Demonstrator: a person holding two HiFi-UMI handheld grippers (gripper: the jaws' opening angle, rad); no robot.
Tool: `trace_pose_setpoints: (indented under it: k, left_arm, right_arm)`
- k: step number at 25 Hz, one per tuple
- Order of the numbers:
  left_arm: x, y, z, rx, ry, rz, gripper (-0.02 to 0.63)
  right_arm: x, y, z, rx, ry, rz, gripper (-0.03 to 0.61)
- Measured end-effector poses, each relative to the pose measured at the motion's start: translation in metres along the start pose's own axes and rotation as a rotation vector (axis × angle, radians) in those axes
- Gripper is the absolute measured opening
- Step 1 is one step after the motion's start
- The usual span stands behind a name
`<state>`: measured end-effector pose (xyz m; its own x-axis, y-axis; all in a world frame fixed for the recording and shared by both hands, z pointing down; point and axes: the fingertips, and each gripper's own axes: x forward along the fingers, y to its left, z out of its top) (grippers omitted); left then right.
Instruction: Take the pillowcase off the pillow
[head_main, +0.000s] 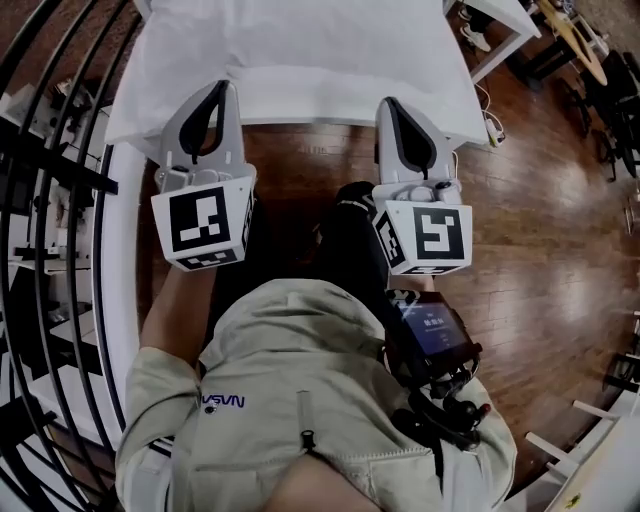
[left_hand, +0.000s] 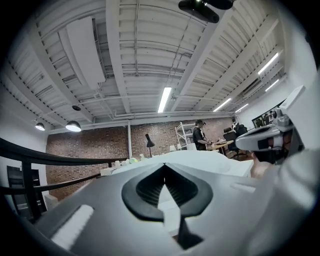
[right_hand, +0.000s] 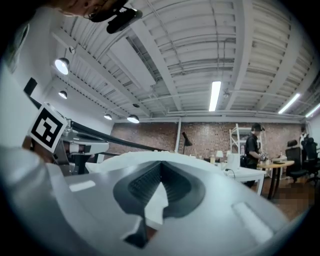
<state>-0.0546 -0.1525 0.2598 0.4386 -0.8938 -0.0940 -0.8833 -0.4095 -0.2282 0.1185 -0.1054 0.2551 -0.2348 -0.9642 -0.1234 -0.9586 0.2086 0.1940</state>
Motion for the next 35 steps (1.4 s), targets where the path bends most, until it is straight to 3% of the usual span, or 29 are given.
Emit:
trace_pose_setpoints:
  k: [12,15,21,25,29,35]
  left_arm:
    - [0.026,0.086,-0.004,-0.002,0.063,0.1,0.006]
    - [0.039,0.11,-0.015,0.004,0.1,0.119,0.044]
    - [0.071,0.143,-0.036,0.035,0.16,0.038,0.209]
    - [0.086,0.166,-0.062,-0.046,0.247,-0.032,0.334]
    - [0.093,0.168,-0.082,-0.098,0.292,-0.104,0.372]
    - [0.076,0.128,-0.086,0.009,0.262,-0.188,0.427]
  right_arm:
    - [0.08,0.011,0.023,-0.001,-0.037,0.046,0.003]
    - [0.108,0.018,0.023,-0.001,-0.042,0.086,0.037]
    - [0.153,0.023,0.012,-0.062,-0.001,0.121,0.137]
    - [0.162,-0.011,0.005,-0.089,0.04,0.053,0.195]
    - [0.146,-0.055,-0.007,-0.117,0.108,-0.026,0.26]
    - [0.122,-0.073,-0.037,-0.204,0.187,0.039,0.375]
